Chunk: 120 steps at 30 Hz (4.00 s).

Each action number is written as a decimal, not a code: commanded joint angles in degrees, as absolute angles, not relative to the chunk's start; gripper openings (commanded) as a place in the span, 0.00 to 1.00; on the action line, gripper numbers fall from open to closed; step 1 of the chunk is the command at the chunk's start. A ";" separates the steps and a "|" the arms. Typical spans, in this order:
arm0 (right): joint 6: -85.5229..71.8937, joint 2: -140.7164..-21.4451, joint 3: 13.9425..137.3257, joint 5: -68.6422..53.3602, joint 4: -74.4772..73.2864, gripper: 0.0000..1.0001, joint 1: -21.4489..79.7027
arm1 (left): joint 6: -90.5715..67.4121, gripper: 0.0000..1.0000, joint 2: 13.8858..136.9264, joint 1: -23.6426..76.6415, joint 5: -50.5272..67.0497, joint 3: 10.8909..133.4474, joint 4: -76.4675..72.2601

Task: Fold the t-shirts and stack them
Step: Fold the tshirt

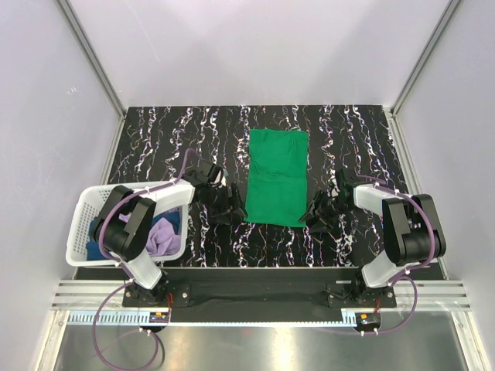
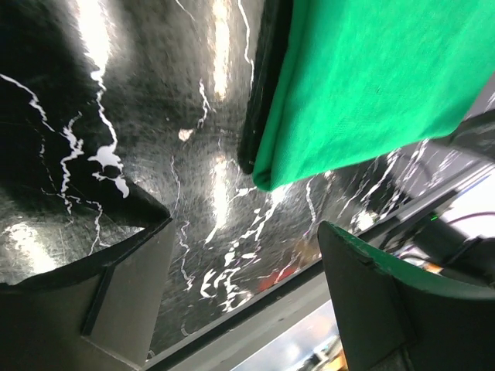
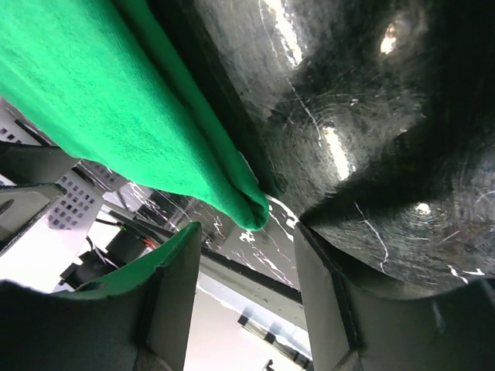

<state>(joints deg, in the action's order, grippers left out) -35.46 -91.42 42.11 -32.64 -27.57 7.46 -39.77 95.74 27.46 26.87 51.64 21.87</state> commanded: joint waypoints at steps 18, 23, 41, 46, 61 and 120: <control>-38.67 -90.44 40.43 -29.97 -21.71 0.54 7.21 | -51.67 0.65 99.40 29.53 24.00 49.57 14.95; -38.85 -89.56 40.08 -29.71 -21.88 0.53 7.21 | -53.17 0.62 100.90 30.41 21.10 49.05 14.94; -38.41 -87.63 38.58 -28.92 -22.85 0.52 7.21 | -53.09 0.44 105.99 29.62 19.42 50.89 14.41; -37.09 -89.91 39.02 -29.18 -23.20 0.58 7.29 | -52.30 0.25 105.56 29.62 19.78 50.89 13.89; -38.50 -97.03 38.94 -29.10 -17.05 0.46 7.38 | -49.84 0.00 105.56 29.62 22.06 52.47 14.68; -46.58 -49.77 29.79 -25.31 -45.08 0.00 21.27 | -51.94 0.00 68.74 50.62 12.31 38.94 29.88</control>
